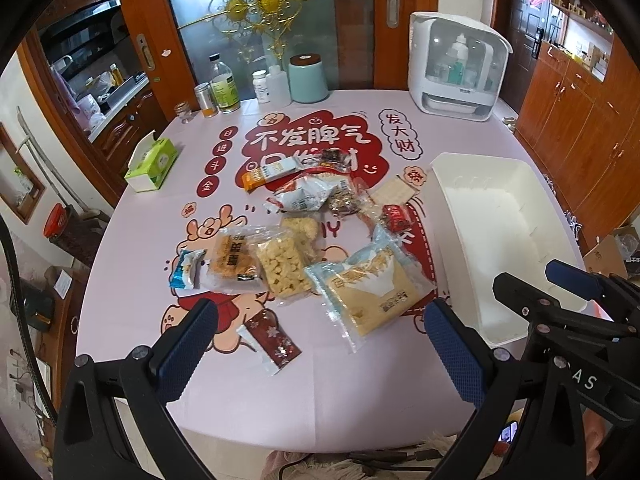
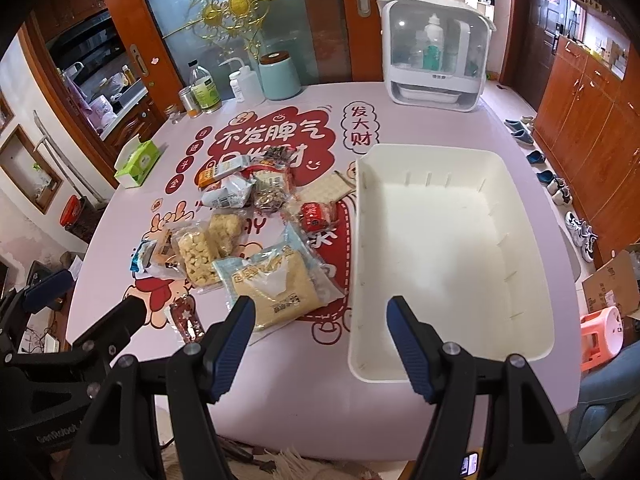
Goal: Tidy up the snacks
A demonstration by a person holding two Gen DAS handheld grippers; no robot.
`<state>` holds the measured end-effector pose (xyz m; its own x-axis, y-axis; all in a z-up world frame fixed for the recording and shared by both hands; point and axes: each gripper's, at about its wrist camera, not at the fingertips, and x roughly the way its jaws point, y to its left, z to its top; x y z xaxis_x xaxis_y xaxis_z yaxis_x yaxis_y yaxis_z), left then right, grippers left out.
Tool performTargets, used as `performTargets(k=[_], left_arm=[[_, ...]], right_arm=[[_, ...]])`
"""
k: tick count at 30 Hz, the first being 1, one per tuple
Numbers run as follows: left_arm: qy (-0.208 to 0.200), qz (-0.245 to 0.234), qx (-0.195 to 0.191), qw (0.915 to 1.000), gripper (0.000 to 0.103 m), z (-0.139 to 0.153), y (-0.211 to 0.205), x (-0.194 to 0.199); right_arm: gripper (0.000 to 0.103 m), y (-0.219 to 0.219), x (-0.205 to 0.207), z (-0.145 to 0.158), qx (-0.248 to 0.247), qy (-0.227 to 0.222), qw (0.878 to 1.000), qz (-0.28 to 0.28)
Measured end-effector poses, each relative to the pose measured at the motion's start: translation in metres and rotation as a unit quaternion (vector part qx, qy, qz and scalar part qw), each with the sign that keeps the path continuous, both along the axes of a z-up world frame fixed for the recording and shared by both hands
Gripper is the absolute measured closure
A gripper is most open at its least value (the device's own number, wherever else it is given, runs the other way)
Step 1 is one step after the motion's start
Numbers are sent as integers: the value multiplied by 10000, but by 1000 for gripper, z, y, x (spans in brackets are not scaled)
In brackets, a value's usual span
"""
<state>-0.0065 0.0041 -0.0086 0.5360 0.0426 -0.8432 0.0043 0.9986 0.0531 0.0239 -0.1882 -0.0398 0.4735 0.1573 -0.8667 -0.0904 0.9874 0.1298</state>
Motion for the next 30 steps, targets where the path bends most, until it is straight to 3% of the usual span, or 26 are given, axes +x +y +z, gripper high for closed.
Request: performTargets(k=[8,13,17,22,26,30], left_arm=[[-5,139,-115,9998,1,0,52,9],[-102,422,-276,9987,1,2,114,23],[-266,508,-154,9982,1,-5,170,35],[-140,230,19,9996,1,-35,225,53],[268,-105,-317,9991,1,-70,256,74],[562,-639,-370,9957,1,-105,265,94]], right_arm=[[34,37,8,3,-114,21,9999,91],[34,53,22,4,68,94,9993,-348],[34,60,32,-5,231,279,9962,-790],[34,66,41,-24,392,527,9878,-1409],[32,66,45,-46,749,779,9776,-1807],[14,69,46,-69,1049,912,9640,-2265]])
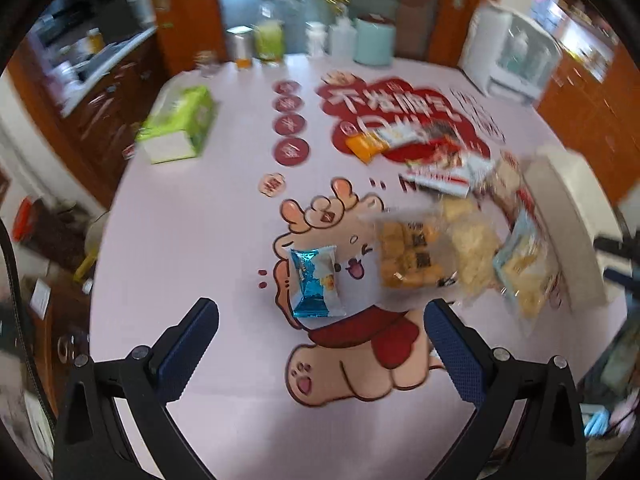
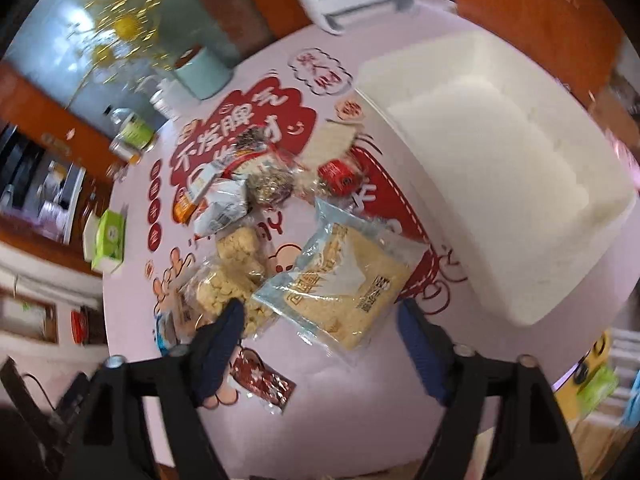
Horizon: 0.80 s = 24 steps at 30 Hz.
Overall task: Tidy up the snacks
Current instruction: 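Grasp the blue-wrapped biscuit with the left tool while the right tool grasps the clear cracker bag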
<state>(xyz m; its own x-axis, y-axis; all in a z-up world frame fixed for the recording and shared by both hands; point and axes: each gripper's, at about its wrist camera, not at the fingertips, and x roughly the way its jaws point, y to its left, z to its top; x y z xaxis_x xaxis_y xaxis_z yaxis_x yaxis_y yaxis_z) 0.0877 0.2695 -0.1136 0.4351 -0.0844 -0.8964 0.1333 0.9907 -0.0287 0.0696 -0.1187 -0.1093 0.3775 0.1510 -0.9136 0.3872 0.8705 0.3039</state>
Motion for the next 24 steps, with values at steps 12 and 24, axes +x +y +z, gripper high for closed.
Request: performTargets(k=[12,24], left_arm=[[1022,-15,-40,9948,1,-101,-7,62],[1242,168,407,9913,9,-135,-17,83]], right_arm=[[4,-3,28,-78,-346,477,9939,-931],[0,3,59,-123,-595,821,9879,-1175]])
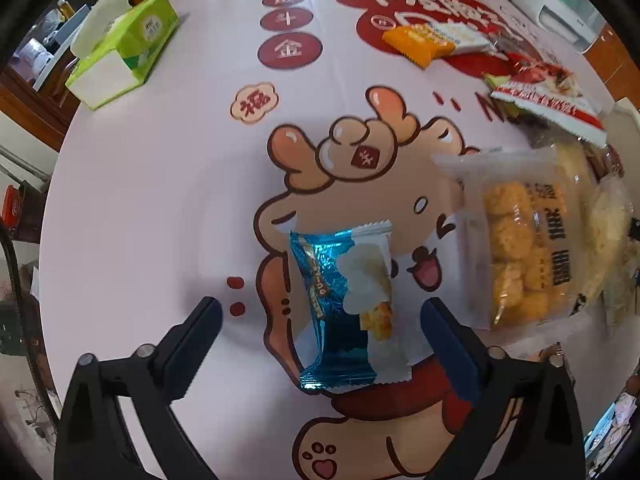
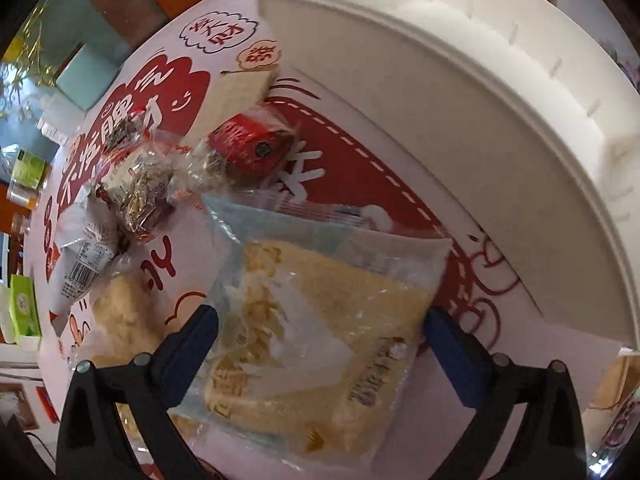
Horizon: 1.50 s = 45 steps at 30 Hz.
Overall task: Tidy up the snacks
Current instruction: 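Grasp the blue-wrapped biscuit with the left tool while the right tool grasps the clear cracker bag, then carry both snacks over the white tray and open both tools to drop them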
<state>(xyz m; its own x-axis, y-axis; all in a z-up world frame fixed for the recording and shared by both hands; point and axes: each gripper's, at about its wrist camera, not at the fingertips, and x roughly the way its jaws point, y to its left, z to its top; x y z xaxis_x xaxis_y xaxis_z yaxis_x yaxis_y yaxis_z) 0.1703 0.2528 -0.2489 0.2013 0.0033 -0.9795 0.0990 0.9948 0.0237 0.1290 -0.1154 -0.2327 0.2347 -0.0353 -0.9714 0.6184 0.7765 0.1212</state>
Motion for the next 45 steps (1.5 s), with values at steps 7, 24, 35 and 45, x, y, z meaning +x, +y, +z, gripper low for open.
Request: performTargets(k=[7,24,35,45], left_arm=[[34,110,-136,9998,16,-3,5,2],[-363,-286,-198,9987,81,49,-12,-41],[-1636,-929,-618,9802,81,173,-62,-70],[-2047,-1603,-1357,9560,81,237,-213,-82]], right_arm=[[0,9,10,-5,-377,194,9987,300],[15,19,-17,7,12,146,9950,985],[15,16,-67,112,-169,-1008,9843,1438],[14,-58,-82,190,-888,-1825,9678,1489]])
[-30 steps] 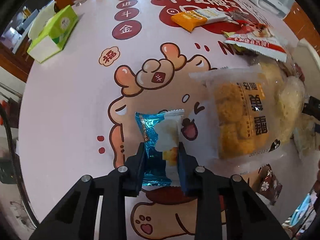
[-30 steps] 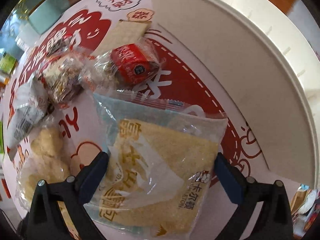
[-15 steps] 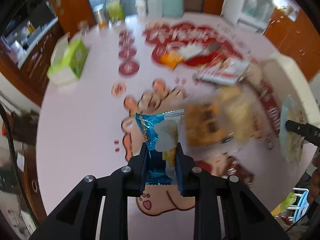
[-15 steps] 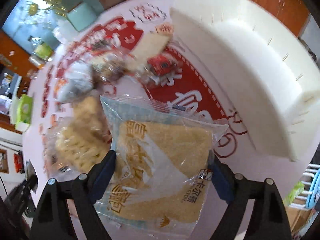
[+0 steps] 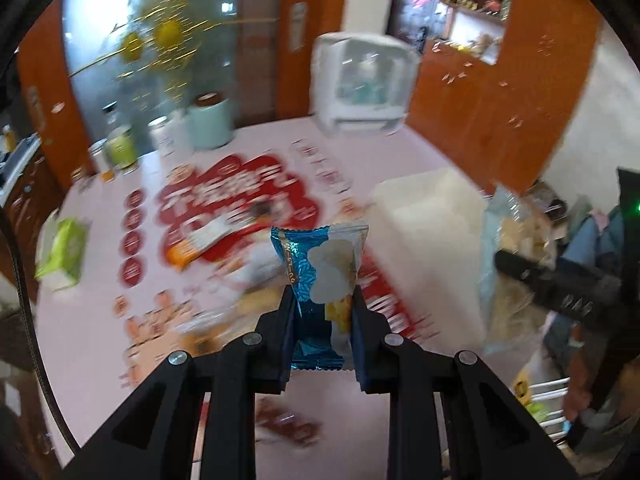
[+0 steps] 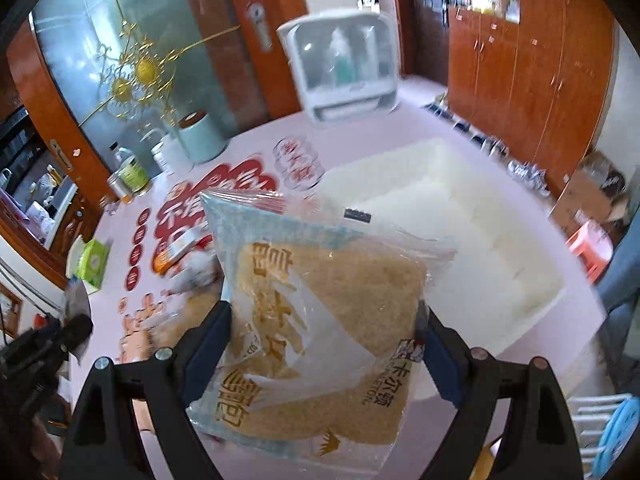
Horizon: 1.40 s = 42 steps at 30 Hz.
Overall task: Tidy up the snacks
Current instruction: 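Carry both snacks over the white tray and open both tools to drop them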
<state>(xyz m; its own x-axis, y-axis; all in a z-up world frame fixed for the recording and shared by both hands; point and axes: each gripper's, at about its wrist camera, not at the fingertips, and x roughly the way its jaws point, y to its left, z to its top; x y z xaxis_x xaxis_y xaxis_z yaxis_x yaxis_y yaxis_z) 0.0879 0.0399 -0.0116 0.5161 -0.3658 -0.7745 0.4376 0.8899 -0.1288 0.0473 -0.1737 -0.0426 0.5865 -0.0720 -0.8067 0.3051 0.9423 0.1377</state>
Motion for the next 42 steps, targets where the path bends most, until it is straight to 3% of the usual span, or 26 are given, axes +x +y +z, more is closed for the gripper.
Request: performTargets(k=[10,17,19,20,21,22,28,34,42], left_arm=[[174,-200,-476,9985,81,1,-170,14],[365,-134,-249,9989,78,-19,-239,26],[291,-92,-144,9994,56,-21,-253,26],[262,-52,-130,9996,22,-21,-250,28],[200,7,-163,9997,3,-20,-249,29],[128,77,-217,9997,0,-19,-248,29],[137,244,70,9996,1,-20,-245,38],[243,430,43,9988,1,-23,-233,37],[115,672,143,9976,1,-16,-220,28]], right_arm=[[12,-125,0,19,-758,-128,9970,-51],[11,-180,14,6,-718,34,9973,161],[10,-191,22,-1,-588,132,9979,257],[10,-192,24,-5,-525,182,9981,275],[9,-197,28,-8,-429,231,9983,306],[7,-200,30,-10,-346,238,9985,350],[5,-208,37,-23,-302,271,9983,430],[2,-210,36,-15,-343,-42,9983,477],[2,-203,38,-13,-260,-52,9976,632]])
